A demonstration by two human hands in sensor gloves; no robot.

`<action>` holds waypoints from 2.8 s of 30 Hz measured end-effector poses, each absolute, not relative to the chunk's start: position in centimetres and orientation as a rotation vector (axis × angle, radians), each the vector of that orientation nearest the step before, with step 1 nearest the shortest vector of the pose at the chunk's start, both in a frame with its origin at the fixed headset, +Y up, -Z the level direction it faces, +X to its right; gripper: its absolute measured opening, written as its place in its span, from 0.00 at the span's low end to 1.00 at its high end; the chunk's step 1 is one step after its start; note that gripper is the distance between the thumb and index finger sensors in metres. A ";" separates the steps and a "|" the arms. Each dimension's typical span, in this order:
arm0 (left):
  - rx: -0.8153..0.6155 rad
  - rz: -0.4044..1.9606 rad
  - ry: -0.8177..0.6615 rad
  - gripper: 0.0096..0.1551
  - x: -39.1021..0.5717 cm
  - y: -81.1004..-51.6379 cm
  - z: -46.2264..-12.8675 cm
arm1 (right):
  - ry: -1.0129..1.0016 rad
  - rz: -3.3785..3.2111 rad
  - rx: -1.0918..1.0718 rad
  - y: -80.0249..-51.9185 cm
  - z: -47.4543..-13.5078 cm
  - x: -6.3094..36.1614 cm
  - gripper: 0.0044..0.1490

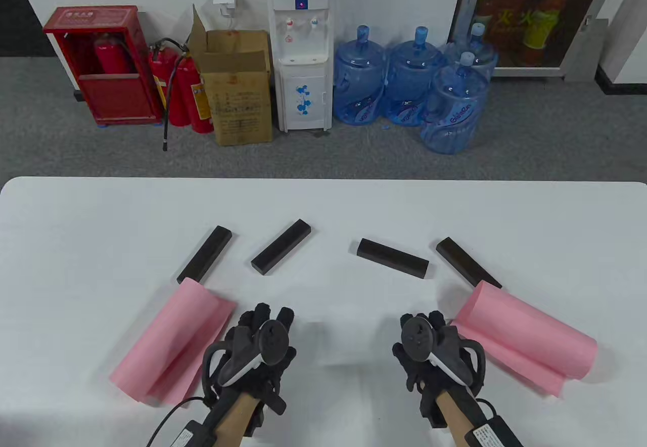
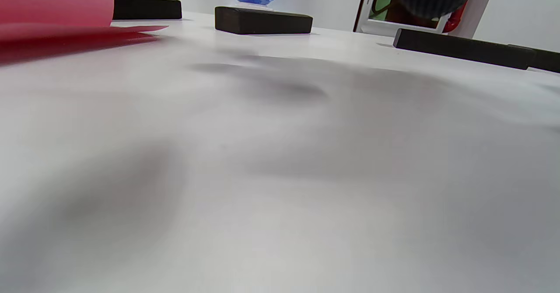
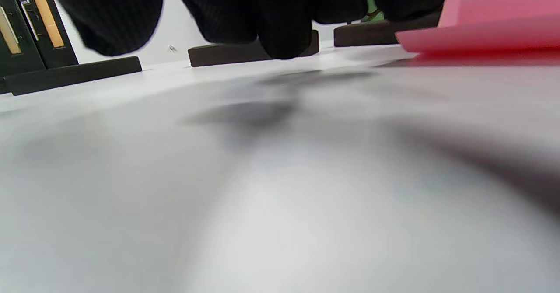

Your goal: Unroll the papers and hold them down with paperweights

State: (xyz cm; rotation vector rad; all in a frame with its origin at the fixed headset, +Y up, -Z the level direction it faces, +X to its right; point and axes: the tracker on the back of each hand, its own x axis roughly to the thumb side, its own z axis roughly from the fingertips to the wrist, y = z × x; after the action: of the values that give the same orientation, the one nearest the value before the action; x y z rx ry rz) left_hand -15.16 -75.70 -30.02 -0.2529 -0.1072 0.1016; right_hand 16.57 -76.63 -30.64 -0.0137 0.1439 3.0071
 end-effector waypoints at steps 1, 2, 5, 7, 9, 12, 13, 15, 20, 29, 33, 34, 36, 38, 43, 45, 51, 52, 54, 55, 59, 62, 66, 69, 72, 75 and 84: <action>-0.257 0.101 -0.106 0.44 -15.2 -75.7 -30.0 | 0.149 3.008 -0.017 -76.6 -30.6 16.6 0.45; -0.262 0.101 -0.105 0.44 -15.2 -75.7 -30.0 | 0.154 3.007 -0.018 -76.7 -30.7 16.6 0.45; -0.268 0.102 -0.102 0.43 -15.3 -75.7 -30.1 | 0.162 3.000 -0.024 -76.7 -30.7 16.7 0.45; -0.267 0.107 -0.102 0.43 -15.3 -75.8 -30.1 | 0.163 2.998 -0.024 -76.6 -30.8 16.8 0.45; -0.268 0.108 -0.103 0.43 -15.4 -75.8 -30.1 | 0.162 3.000 -0.026 -76.7 -30.8 16.8 0.45; -0.269 0.106 -0.104 0.43 -15.3 -75.8 -30.1 | 0.167 2.998 -0.028 -76.7 -30.8 16.9 0.46; -0.270 0.106 -0.104 0.43 -15.3 -75.8 -30.1 | 0.170 2.995 -0.030 -76.7 -30.8 16.9 0.45; -0.270 0.108 -0.106 0.43 -15.3 -75.8 -30.1 | 0.171 2.993 -0.032 -76.7 -30.8 17.0 0.45; -0.236 0.127 -0.123 0.43 -15.3 -74.7 -29.8 | 0.182 2.985 -0.038 -76.6 -30.9 17.1 0.46; -0.138 0.164 -0.099 0.41 -17.7 -69.2 -30.4 | 0.160 2.972 -0.036 -76.2 -30.9 17.3 0.46; -0.095 0.097 0.024 0.40 -22.6 -66.3 -31.6 | 0.163 2.975 -0.032 -76.2 -30.9 17.3 0.46; -0.099 0.086 0.058 0.40 -23.7 -65.9 -31.8 | 0.163 2.974 -0.032 -76.1 -30.9 17.3 0.46; -0.098 0.074 0.134 0.39 -26.6 -65.2 -32.3 | 0.161 2.971 -0.033 -76.1 -30.9 17.4 0.46; -0.105 0.076 0.221 0.38 -29.7 -65.1 -32.6 | 0.158 2.970 -0.034 -76.2 -31.0 17.4 0.46; -0.184 0.065 0.366 0.37 -34.6 -67.2 -32.7 | 0.165 2.972 -0.037 -76.1 -31.0 17.4 0.46; -0.217 0.086 0.399 0.37 -35.9 -68.7 -32.5 | 0.166 2.968 -0.038 -76.2 -31.0 17.4 0.46; -0.353 0.133 0.403 0.38 -36.9 -72.3 -32.2 | 0.169 2.973 -0.028 -76.1 -31.0 17.4 0.46; -0.376 0.152 0.391 0.39 -36.7 -72.7 -32.1 | 0.170 2.973 -0.024 -76.1 -31.0 17.3 0.46; -0.391 0.190 0.360 0.41 -36.2 -73.2 -31.9 | 0.169 2.973 -0.019 -76.2 -31.0 17.3 0.46; -0.404 0.208 0.338 0.42 -35.9 -73.4 -31.8 | 0.169 2.972 -0.017 -76.2 -31.0 17.3 0.46; -0.463 0.240 0.251 0.46 -33.9 -74.0 -31.5 | 0.170 2.967 -0.012 -76.2 -31.0 17.3 0.46; -0.478 0.236 0.188 0.48 -32.1 -74.3 -31.4 | 0.178 2.966 -0.007 -76.2 -31.0 17.3 0.46; -0.449 0.160 0.123 0.51 -29.7 -74.2 -31.3 | 0.179 2.963 -0.003 -76.2 -31.0 17.2 0.46; -0.401 0.142 0.102 0.52 -28.3 -73.7 -31.3 | 0.175 2.962 0.005 -76.2 -31.0 17.2 0.46; -0.349 0.241 0.095 0.52 -26.9 -72.3 -31.0 | 0.173 2.967 0.018 -76.2 -30.9 17.0 0.46; -0.225 0.486 0.084 0.52 -25.0 -70.6 -30.3 | 0.167 2.969 0.029 -76.2 -30.9 16.9 0.46; -0.315 0.831 0.027 0.51 -16.0 -72.6 -30.0 | 0.172 2.979 0.069 -76.3 -30.8 16.3 0.46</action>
State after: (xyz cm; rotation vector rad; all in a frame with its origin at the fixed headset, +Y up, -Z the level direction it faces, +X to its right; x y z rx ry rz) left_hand -16.00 -72.63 -30.04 -0.3145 0.0271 0.8309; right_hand 16.32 -76.32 -30.75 0.0692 0.1725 2.9791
